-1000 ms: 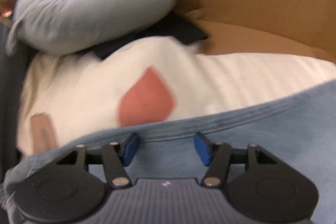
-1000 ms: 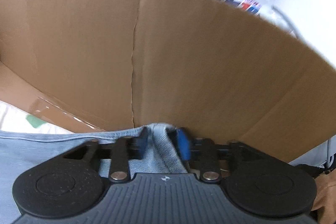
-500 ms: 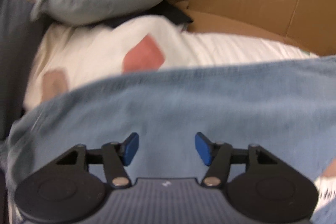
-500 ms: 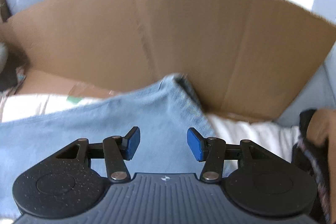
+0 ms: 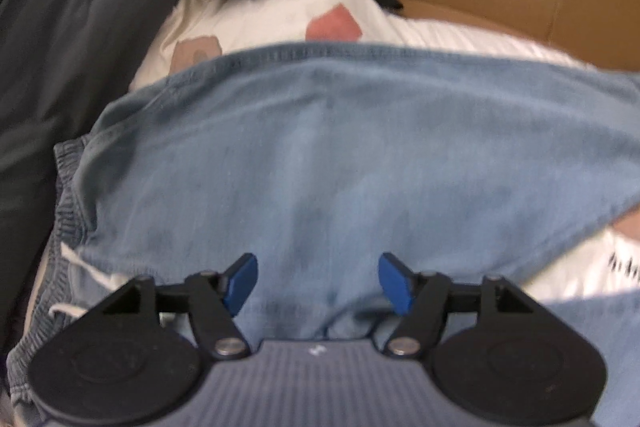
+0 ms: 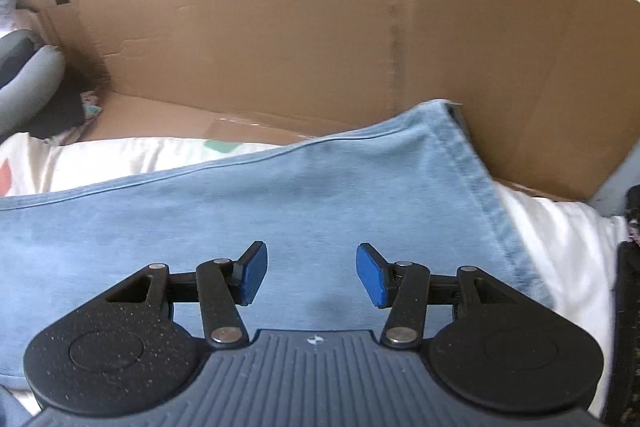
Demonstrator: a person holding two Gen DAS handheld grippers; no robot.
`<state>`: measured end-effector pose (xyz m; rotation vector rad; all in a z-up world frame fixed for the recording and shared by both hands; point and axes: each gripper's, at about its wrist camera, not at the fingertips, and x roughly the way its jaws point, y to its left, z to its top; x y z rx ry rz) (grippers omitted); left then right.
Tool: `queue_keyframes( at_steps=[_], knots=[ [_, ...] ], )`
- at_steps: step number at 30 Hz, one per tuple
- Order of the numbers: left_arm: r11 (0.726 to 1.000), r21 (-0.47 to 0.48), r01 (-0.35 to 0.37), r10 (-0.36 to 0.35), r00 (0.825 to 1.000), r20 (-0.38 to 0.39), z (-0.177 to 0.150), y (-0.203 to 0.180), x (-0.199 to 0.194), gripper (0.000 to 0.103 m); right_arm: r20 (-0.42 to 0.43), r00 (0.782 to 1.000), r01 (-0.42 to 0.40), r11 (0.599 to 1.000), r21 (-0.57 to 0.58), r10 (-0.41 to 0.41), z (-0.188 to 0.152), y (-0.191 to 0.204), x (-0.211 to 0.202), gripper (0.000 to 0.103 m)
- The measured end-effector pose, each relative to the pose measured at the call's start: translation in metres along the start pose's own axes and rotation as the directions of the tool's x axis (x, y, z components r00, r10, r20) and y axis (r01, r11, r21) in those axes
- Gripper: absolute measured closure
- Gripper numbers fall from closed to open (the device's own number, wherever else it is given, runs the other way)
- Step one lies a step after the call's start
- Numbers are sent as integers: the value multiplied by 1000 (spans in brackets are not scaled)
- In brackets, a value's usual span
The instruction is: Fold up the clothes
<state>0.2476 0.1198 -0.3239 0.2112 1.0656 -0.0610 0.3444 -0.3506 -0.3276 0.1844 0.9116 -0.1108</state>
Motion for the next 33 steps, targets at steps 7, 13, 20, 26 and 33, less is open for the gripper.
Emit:
queue_keyframes(
  at_steps=[7, 13, 20, 26, 33],
  knots=[
    [999, -16, 49, -50, 997, -60, -20, 5, 13, 46, -66, 996, -68, 997, -19, 67, 8, 42, 22, 48],
    [995, -12, 102, -103, 991, -84, -29, 12, 9, 78, -127, 988, -102, 992, -74, 92, 11, 87, 51, 48],
    [991, 32, 132, -129, 988, -88, -28, 20, -13, 82, -141, 990, -33, 993, -109, 17, 14, 104, 76, 52],
    [986, 65, 153, -143, 980, -137, -33, 23, 6, 82, -112, 992, 40, 994, -103, -52, 31, 105, 92, 53],
    [982, 4, 187, -184, 968, -171, -33, 31, 31, 80, -82, 993, 81, 991, -108, -90, 43, 106, 105, 52]
  ],
)
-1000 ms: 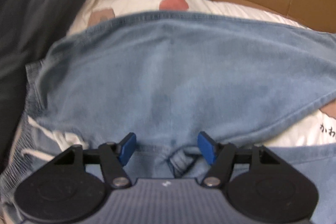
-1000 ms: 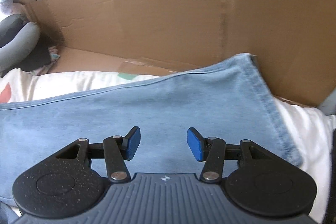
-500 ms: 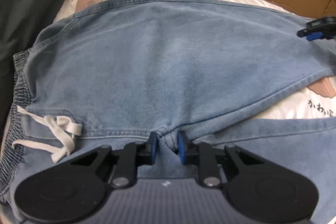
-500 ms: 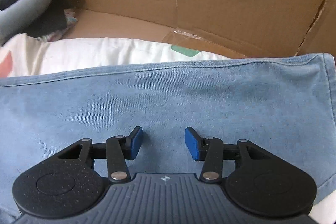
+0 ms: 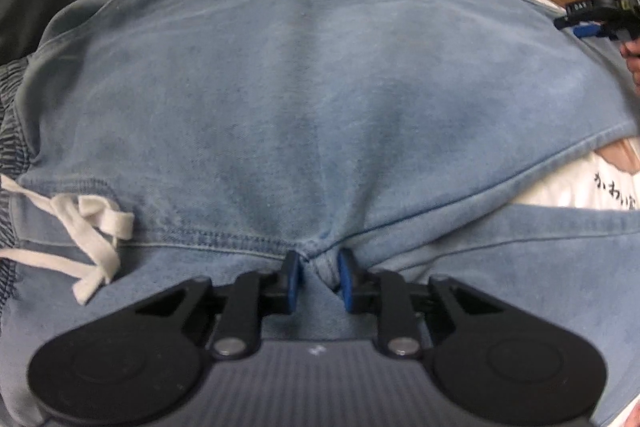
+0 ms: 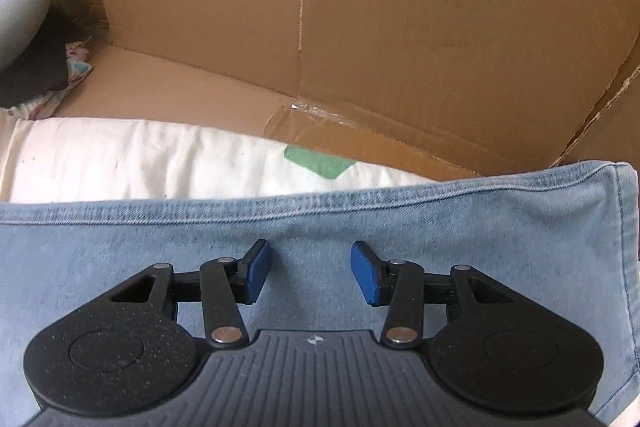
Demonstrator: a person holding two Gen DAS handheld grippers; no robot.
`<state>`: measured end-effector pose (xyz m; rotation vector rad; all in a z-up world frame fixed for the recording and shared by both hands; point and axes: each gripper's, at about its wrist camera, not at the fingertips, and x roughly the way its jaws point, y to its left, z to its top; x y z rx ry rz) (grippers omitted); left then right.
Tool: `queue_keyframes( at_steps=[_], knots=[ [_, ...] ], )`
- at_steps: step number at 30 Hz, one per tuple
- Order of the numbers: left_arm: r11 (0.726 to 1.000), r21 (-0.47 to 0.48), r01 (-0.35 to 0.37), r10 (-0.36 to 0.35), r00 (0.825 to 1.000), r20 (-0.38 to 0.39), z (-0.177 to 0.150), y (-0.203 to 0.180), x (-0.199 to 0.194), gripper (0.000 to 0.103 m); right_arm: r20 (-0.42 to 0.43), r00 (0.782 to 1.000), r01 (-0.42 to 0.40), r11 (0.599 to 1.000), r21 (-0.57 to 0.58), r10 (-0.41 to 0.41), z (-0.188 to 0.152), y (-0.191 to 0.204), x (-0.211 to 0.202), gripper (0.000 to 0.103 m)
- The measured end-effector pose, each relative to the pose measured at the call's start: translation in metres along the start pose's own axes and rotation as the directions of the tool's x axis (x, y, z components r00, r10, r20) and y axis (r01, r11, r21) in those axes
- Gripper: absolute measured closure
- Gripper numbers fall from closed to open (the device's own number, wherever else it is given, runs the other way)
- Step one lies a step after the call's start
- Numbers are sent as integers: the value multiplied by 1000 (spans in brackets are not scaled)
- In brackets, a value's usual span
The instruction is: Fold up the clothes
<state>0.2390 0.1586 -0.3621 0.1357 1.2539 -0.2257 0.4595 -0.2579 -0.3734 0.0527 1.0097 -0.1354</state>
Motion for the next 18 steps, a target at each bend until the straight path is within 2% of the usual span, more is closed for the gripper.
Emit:
queue_keyframes(
  at_steps=[4, 6, 8, 11, 13, 18],
  knots=[
    [1000, -5, 7, -7, 1000, -5, 3, 2, -6, 78, -47, 999, 16, 998, 61, -13, 8, -8, -2, 51],
    [1000, -7, 13, -13, 1000, -8, 6, 3, -10, 74, -46, 998, 37, 998, 51, -35, 8, -6, -10, 53],
    [1000, 5, 20, -20, 1000, -3, 9, 5, -18, 72, -22, 1000, 0, 1000, 23, 1, 3, -2, -23, 53],
    [999, -28, 23, -23, 1000, 18, 11, 13, -30, 65, 2, 999, -43, 999, 2, 43, -4, 1, -42, 53],
    [998, -56, 23, -20, 999, 45, 14, 19, -37, 64, 18, 998, -65, 998, -3, 65, -7, 2, -54, 53],
    [996, -87, -16, 24, 996, 91, 22, 32, -43, 62, 21, 993, -118, 993, -20, 118, -20, 10, -73, 53]
  ],
)
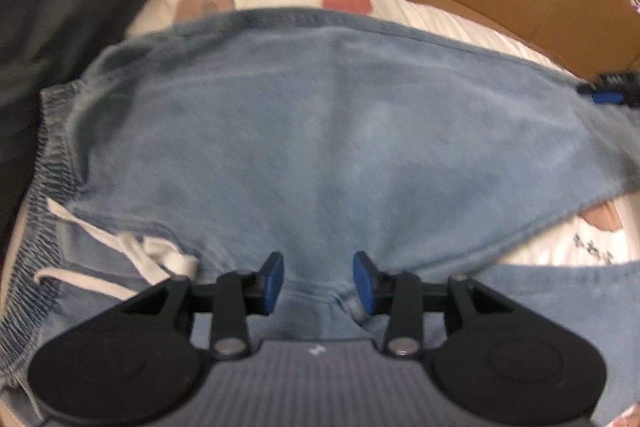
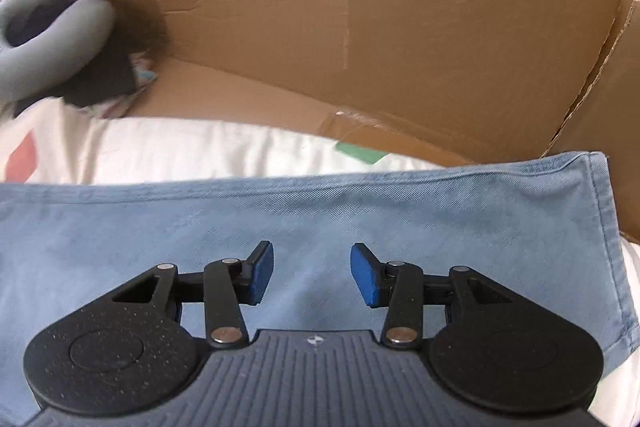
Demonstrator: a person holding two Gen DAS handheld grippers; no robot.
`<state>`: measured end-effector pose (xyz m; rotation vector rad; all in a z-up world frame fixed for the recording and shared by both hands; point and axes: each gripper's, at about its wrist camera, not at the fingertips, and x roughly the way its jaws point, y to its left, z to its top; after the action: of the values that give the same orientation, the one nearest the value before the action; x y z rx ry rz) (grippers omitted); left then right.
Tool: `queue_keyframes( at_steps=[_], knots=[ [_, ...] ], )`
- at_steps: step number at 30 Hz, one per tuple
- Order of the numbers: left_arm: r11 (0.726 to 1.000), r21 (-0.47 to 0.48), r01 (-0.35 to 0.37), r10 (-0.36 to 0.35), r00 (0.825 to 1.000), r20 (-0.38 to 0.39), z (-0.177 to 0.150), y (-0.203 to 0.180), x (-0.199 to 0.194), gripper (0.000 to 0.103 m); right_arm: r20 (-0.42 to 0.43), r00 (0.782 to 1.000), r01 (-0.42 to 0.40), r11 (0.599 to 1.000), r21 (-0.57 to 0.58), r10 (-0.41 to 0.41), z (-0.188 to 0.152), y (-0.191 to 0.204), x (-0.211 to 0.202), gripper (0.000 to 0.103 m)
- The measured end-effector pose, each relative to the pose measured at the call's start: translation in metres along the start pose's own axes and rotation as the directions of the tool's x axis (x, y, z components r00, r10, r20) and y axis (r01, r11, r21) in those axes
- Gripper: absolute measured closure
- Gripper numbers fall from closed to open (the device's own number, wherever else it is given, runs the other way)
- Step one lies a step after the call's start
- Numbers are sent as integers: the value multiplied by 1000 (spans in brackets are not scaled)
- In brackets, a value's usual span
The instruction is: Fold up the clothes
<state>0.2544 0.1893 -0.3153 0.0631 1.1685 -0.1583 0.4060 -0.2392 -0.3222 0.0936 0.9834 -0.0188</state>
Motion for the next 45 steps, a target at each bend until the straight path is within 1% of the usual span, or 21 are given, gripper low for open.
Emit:
queue_keyframes(
  at_steps=[3, 6, 7, 9, 12, 14, 18, 20, 22, 26, 28, 30, 33, 34, 36, 38, 40, 42, 43, 44, 45],
  knots=[
    [999, -23, -38, 38, 999, 17, 3, 12, 6, 62, 4, 999, -32, 999, -20, 32, -13, 10, -9, 53],
    [992, -108, -59, 60, 998, 11, 3, 31, 17, 62, -5, 999, -53, 997, -61, 53, -27, 17, -15, 53],
    [990, -123, -76, 77, 997, 9, 4, 36, 20, 62, -8, 998, -60, 995, -75, 60, -32, 19, -16, 53],
    [984, -143, -108, 110, 994, 6, 5, 47, 25, 62, -17, 998, -68, 993, -92, 66, -39, 17, -21, 53],
    [975, -193, -112, 116, 993, 10, 6, 64, 30, 62, -21, 997, -72, 993, -93, 71, -49, 7, -26, 53],
    [972, -204, -120, 127, 992, 20, 9, 73, 34, 62, -31, 998, -66, 993, -102, 63, -57, 3, -27, 53],
    [972, -171, -160, 167, 985, 31, 16, 83, 39, 62, -81, 996, -44, 993, -113, 35, -77, -4, -20, 53],
    [970, -173, -169, 176, 984, 30, 21, 90, 42, 62, -104, 995, -27, 993, -115, 15, -85, -8, -15, 53],
    [968, -178, -179, 188, 982, 34, 26, 96, 44, 62, -102, 995, -26, 994, -102, 16, -90, -12, -15, 53],
    [963, -160, -218, 229, 972, 53, 42, 105, 47, 62, -100, 995, -20, 996, -88, 11, -94, -16, -18, 53],
    [961, -162, -224, 236, 970, 59, 51, 110, 49, 62, -101, 995, -16, 996, -86, 7, -96, -16, -21, 53],
    [960, -163, -227, 241, 968, 74, 59, 114, 48, 62, -94, 996, -17, 996, -93, 8, -98, -15, -26, 53],
    [956, -156, -247, 265, 959, 104, 68, 118, 45, 63, -82, 997, -27, 992, -121, 17, -101, -13, -34, 53],
    [954, -168, -248, 268, 957, 111, 70, 120, 45, 64, -79, 997, -34, 990, -135, 23, -101, -12, -37, 53],
    [952, -204, -229, 256, 959, 119, 74, 125, 44, 67, -58, 998, -30, 985, -170, 21, -100, -9, -46, 53],
    [952, -216, -217, 248, 960, 130, 78, 127, 43, 69, -39, 999, -40, 984, -174, 34, -99, -12, -55, 53],
    [949, -213, -232, 267, 951, 155, 82, 127, 42, 72, -27, 999, -47, 986, -160, 43, -97, -16, -63, 53],
    [943, -232, -238, 283, 942, 182, 86, 131, 42, 74, -21, 999, -50, 987, -155, 47, -97, -21, -70, 53],
    [940, -244, -237, 286, 939, 193, 88, 133, 42, 79, -19, 999, -45, 986, -158, 43, -98, -24, -72, 53],
    [938, -261, -227, 282, 939, 197, 90, 136, 44, 82, -15, 999, -37, 986, -161, 35, -99, -26, -74, 53],
    [936, -275, -219, 278, 939, 200, 92, 138, 45, 82, -11, 1000, -30, 987, -160, 29, -101, -28, -77, 53]
  ],
)
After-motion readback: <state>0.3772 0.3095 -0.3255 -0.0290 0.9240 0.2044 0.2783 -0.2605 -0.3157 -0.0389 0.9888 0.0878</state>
